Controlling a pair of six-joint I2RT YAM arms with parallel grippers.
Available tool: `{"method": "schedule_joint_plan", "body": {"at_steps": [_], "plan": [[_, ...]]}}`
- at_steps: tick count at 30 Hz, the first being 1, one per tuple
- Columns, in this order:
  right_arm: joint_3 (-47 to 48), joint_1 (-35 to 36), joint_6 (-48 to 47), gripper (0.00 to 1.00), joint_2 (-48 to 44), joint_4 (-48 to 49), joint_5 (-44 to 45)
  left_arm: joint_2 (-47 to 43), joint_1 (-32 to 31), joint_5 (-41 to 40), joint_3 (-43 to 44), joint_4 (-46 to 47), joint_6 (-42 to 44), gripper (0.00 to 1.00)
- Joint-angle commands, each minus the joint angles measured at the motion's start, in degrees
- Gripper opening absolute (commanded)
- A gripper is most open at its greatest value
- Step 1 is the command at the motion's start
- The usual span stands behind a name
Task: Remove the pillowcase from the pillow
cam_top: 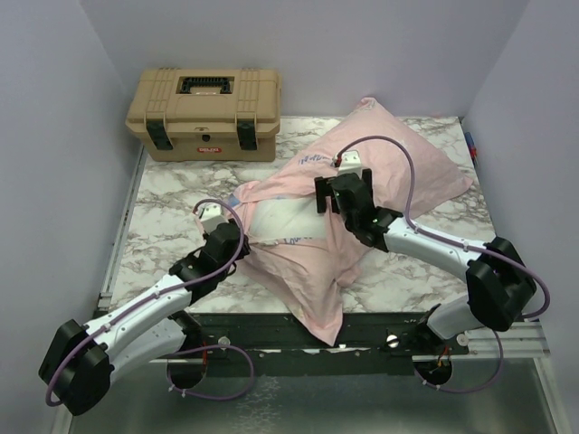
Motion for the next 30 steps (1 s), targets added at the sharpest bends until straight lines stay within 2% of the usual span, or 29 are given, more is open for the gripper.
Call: {"method": "schedule_joint_plan", "body": {"at_steps": [1,8,14,22,30], "plan": [[-2.98,-1.39,1.66,1.00,-0.19,-2.60,2.93,-0.41,-0.07,-6.55,-3.22,-5.44,-3.29,0.36],[-4.67,-1.52,2.75,1.00,-0.76,-3.10,2.64,0.99,-0.10,-6.01,-5.35,-3.51,-4.17,0.35],[-6.84,-1.51,5.48,1.00,-1.09,-3.39,-0.75,1.45,-0.12,-3.69,-6.68,0.25,-3.94,0.30],[-5.41,-1.42,7.31,1.00,-3.22,-9.60,-9.22,3.16,-0.08,-1.65,-7.25,5.09,-2.69,0.30],[-2.31,-0.57,6.61,1.00,-12.38,-20.84,-18.05,1.04,-0.17,-1.12,-9.11,8.68,-1.39,0.29]]}}
